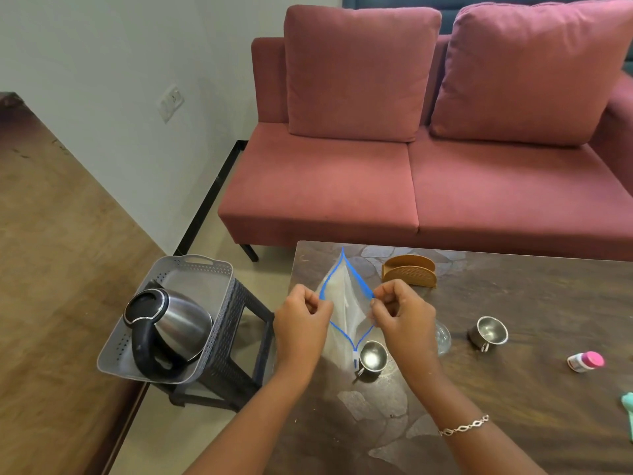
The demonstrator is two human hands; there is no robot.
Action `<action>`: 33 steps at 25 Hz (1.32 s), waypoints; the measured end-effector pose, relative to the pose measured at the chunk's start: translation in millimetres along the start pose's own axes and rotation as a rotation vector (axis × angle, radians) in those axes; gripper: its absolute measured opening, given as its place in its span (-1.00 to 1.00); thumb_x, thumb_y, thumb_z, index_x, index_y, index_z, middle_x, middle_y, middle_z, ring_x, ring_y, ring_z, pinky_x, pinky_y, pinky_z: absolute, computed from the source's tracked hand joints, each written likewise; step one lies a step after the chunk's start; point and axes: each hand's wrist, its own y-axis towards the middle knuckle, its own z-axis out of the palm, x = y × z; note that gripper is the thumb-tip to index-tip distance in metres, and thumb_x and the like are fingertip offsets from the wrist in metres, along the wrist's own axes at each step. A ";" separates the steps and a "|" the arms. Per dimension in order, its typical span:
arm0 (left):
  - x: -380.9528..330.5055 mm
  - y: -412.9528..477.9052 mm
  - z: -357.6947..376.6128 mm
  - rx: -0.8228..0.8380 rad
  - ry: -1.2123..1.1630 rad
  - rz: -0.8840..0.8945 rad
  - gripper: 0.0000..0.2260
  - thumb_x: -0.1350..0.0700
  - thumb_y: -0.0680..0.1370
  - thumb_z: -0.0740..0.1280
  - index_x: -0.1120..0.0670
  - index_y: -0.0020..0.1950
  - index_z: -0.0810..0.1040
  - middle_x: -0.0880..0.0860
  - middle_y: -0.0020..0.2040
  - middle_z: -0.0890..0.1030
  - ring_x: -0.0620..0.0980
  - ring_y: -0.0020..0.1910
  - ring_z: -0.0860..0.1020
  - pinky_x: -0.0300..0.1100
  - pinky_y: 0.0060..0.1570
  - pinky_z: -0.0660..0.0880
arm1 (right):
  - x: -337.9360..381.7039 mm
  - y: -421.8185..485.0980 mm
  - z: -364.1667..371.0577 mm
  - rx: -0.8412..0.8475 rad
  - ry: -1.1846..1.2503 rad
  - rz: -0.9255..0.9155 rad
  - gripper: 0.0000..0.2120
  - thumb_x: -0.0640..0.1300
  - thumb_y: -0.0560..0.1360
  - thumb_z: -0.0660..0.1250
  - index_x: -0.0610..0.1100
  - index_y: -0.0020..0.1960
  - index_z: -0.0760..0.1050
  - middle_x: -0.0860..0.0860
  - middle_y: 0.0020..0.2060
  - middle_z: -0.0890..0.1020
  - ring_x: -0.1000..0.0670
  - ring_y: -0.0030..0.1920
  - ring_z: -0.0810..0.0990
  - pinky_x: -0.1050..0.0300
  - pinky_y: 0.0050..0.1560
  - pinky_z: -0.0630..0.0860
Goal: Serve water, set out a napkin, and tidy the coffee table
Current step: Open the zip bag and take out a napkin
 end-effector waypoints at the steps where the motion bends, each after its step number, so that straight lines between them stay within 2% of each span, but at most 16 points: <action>1: -0.6 0.1 -0.9 -0.017 0.029 0.016 -0.91 0.20 0.39 0.29 0.18 -0.28 0.43 0.16 -0.37 0.59 0.20 -0.32 0.58 0.09 -0.23 0.54 | -2.2 1.5 -0.4 -0.009 -0.031 -0.026 -0.73 -0.37 0.38 0.30 -0.01 -0.27 0.42 -0.01 -0.39 0.58 -0.06 -0.36 0.58 0.02 -0.29 0.55; 3: -3.7 -3.2 -2.1 -0.032 0.073 0.074 -0.88 0.20 0.41 0.30 0.15 -0.31 0.40 0.09 -0.40 0.55 0.12 -0.36 0.55 0.00 -0.28 0.50 | -7.0 3.6 0.2 -0.016 -0.168 -0.118 -0.77 -0.41 0.34 0.31 -0.09 -0.24 0.45 0.01 -0.33 0.54 -0.02 -0.36 0.51 0.16 -0.36 0.47; 5: -9.7 -10.4 -0.7 -0.013 0.111 0.154 -0.77 0.20 0.43 0.30 0.04 -0.37 0.31 -0.03 -0.45 0.45 -0.06 -0.45 0.43 -0.17 -0.39 0.38 | -8.9 4.5 1.1 -0.017 -0.422 -0.332 -0.81 -0.45 0.28 0.34 -0.18 -0.26 0.52 -0.04 -0.26 0.53 -0.02 -0.31 0.48 0.28 -0.39 0.36; 8: -17.0 -21.0 6.8 0.017 0.199 0.244 -0.66 0.20 0.47 0.28 -0.06 -0.38 0.19 -0.09 -0.45 0.34 -0.14 -0.49 0.30 -0.33 -0.46 0.28 | -11.9 2.8 5.8 0.111 -0.704 -0.671 -0.89 -0.35 0.23 0.33 -0.18 -0.40 0.53 -0.02 -0.39 0.54 -0.05 -0.33 0.49 0.18 -0.40 0.41; 9: -17.3 -23.1 8.8 0.024 0.210 0.262 -0.66 0.20 0.48 0.28 -0.06 -0.37 0.19 -0.10 -0.45 0.33 -0.14 -0.49 0.30 -0.35 -0.45 0.29 | -10.8 0.8 8.4 0.179 -0.742 -0.648 -0.88 -0.33 0.21 0.34 -0.15 -0.43 0.51 0.00 -0.45 0.53 -0.03 -0.37 0.48 0.19 -0.42 0.40; 12: -15.9 -27.0 10.3 0.029 0.203 0.310 -0.74 0.21 0.49 0.26 0.00 -0.31 0.25 -0.11 -0.43 0.32 -0.15 -0.47 0.31 -0.39 -0.38 0.36 | -10.5 2.0 16.8 0.287 -0.791 -0.224 -0.89 -0.31 0.32 0.36 -0.15 -0.31 0.48 -0.03 -0.41 0.54 -0.06 -0.35 0.46 0.22 -0.45 0.30; 14: -12.5 -31.3 11.4 0.035 0.207 0.344 -0.81 0.20 0.50 0.26 0.05 -0.25 0.30 -0.11 -0.41 0.32 -0.17 -0.46 0.31 -0.44 -0.27 0.40 | -6.3 7.4 16.6 0.337 -0.644 -0.016 -0.94 -0.26 0.43 0.26 -0.21 -0.14 0.51 -0.08 -0.25 0.60 -0.09 -0.21 0.54 0.10 -0.28 0.44; 16: -10.2 -37.8 14.1 0.049 0.215 0.392 -0.83 0.18 0.51 0.27 0.04 -0.22 0.31 -0.08 -0.36 0.37 -0.18 -0.47 0.31 -0.49 -0.31 0.40 | -0.7 13.3 13.3 0.341 -0.436 0.098 -0.89 -0.28 0.44 0.24 -0.18 -0.23 0.49 -0.04 -0.29 0.57 -0.04 -0.22 0.54 0.16 -0.26 0.46; 18: -8.0 -40.9 16.2 0.020 0.242 0.474 -0.85 0.15 0.50 0.26 0.03 -0.23 0.32 -0.07 -0.35 0.40 -0.19 -0.50 0.30 -0.50 -0.50 0.32 | 5.2 16.9 9.8 0.313 -0.345 0.152 -0.77 -0.32 0.43 0.22 -0.08 -0.33 0.36 0.03 -0.34 0.49 0.03 -0.26 0.47 0.28 -0.35 0.36; 21: -5.2 -38.5 17.3 0.008 0.245 0.486 -0.86 0.15 0.46 0.23 0.03 -0.26 0.30 -0.06 -0.37 0.40 -0.14 -0.47 0.32 -0.44 -0.55 0.26 | 7.5 17.5 11.9 0.306 -0.388 0.136 -0.91 -0.30 0.42 0.25 -0.17 -0.15 0.35 -0.01 -0.15 0.48 0.00 -0.08 0.46 0.19 -0.17 0.37; 22: -4.6 -38.4 17.2 0.001 0.239 0.486 -0.86 0.14 0.44 0.23 0.03 -0.28 0.29 -0.07 -0.39 0.39 -0.14 -0.47 0.32 -0.42 -0.58 0.22 | 5.1 19.2 12.7 0.314 -0.428 0.116 -0.88 -0.30 0.42 0.26 -0.18 -0.14 0.32 -0.02 -0.16 0.44 -0.01 -0.10 0.43 0.16 -0.18 0.34; 24: -3.4 -40.5 19.7 -0.016 0.242 0.526 -0.89 0.10 0.41 0.20 0.02 -0.30 0.29 -0.09 -0.43 0.38 -0.17 -0.51 0.29 -0.41 -0.59 0.12 | 4.6 21.0 12.5 0.308 -0.482 0.103 -0.87 -0.32 0.43 0.23 -0.16 -0.19 0.28 0.00 -0.29 0.39 0.01 -0.25 0.41 0.18 -0.28 0.30; 27: 0.6 -44.6 26.9 -0.010 0.248 0.597 -0.92 0.07 0.40 0.17 0.01 -0.28 0.30 -0.08 -0.43 0.43 -0.17 -0.53 0.33 -0.41 -0.52 0.22 | 3.7 20.2 8.8 0.250 -0.477 0.168 -0.70 -0.29 0.49 0.18 -0.07 -0.36 0.21 0.05 -0.46 0.30 0.09 -0.45 0.29 0.27 -0.40 0.27; 29: 1.3 -47.7 28.2 0.042 0.206 0.600 -0.90 0.04 0.42 0.17 0.02 -0.26 0.33 -0.08 -0.39 0.43 -0.13 -0.49 0.39 -0.40 -0.50 0.29 | 2.5 18.9 6.2 0.235 -0.294 0.261 -0.70 -0.23 0.49 0.19 -0.07 -0.39 0.25 0.01 -0.49 0.33 0.06 -0.47 0.30 0.16 -0.35 0.36; 31: 0.1 -48.6 24.5 0.098 0.095 0.569 -0.81 -0.08 0.47 0.17 0.01 -0.24 0.39 -0.14 -0.34 0.44 -0.15 -0.40 0.42 -0.45 -0.42 0.34 | 12.9 17.8 -1.4 0.246 -0.001 0.321 -0.87 -0.15 0.45 0.27 -0.15 -0.26 0.42 -0.10 -0.43 0.42 -0.05 -0.41 0.44 0.06 -0.35 0.46; 33: 4.7 -35.6 15.9 0.088 -0.081 0.426 -0.66 -0.28 0.46 0.14 -0.03 -0.14 0.45 -0.18 -0.21 0.48 -0.20 -0.19 0.48 -0.40 -0.22 0.46 | 20.5 18.4 -10.9 0.272 0.115 0.249 -0.88 -0.12 0.43 0.36 -0.11 -0.04 0.52 -0.05 -0.32 0.46 0.01 -0.28 0.49 0.30 -0.33 0.48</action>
